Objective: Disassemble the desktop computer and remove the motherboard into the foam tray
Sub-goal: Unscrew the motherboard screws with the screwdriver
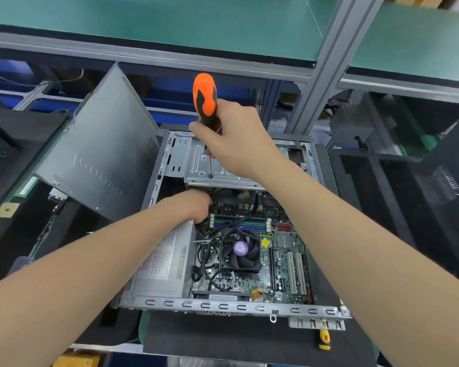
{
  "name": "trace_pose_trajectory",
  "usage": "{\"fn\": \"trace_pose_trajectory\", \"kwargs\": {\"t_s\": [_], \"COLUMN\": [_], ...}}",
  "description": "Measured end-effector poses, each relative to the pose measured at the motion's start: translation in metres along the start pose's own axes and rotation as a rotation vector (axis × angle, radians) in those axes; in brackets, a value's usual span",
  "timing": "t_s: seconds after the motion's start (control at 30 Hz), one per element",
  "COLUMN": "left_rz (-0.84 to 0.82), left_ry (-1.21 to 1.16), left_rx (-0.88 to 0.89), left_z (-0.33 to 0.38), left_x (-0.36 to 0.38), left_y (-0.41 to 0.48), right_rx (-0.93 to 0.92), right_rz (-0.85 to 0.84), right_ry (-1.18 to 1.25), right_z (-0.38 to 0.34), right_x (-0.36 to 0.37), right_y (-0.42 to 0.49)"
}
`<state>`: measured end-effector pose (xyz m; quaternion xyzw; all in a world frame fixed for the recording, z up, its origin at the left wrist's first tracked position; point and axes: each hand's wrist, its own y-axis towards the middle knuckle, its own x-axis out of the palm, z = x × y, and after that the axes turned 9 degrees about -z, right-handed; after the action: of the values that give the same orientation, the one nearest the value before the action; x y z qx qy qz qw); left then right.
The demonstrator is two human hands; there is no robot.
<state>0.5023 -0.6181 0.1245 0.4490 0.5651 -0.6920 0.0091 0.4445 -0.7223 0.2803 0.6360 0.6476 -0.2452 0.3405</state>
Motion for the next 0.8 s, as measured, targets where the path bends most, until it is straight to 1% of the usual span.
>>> {"fn": "trace_pose_trajectory", "kwargs": {"t_s": [0.1,0.3,0.47,0.7,0.8], "left_rz": [0.002,0.11,0.134,0.07,0.04], "left_ry": [-0.012,-0.113,-0.124,-0.126,-0.191], "left_rx": [-0.002,-0.009,-0.038,-0.051,-0.058], "left_z": [0.0,-0.002,-0.002,-0.008,-0.014], "left_x": [-0.001,-0.001,0.001,0.001,0.001], "left_y": [0.001,-0.004,-0.004,-0.001,-0.001], "right_rx": [0.0,-0.003,0.0,0.034,0.037], "right_rz": [0.001,0.01,0.015,0.003,0.004], "right_ry": [0.001,0.006,0.015,0.029,0.013], "right_z": [0.0,0.0,0.0,0.004,0.003], "right_x": [0.0,-0.002,-0.003,-0.003,-0.002], "right_y": [-0.001,-0.002,-0.002,0.0,0.001]}}
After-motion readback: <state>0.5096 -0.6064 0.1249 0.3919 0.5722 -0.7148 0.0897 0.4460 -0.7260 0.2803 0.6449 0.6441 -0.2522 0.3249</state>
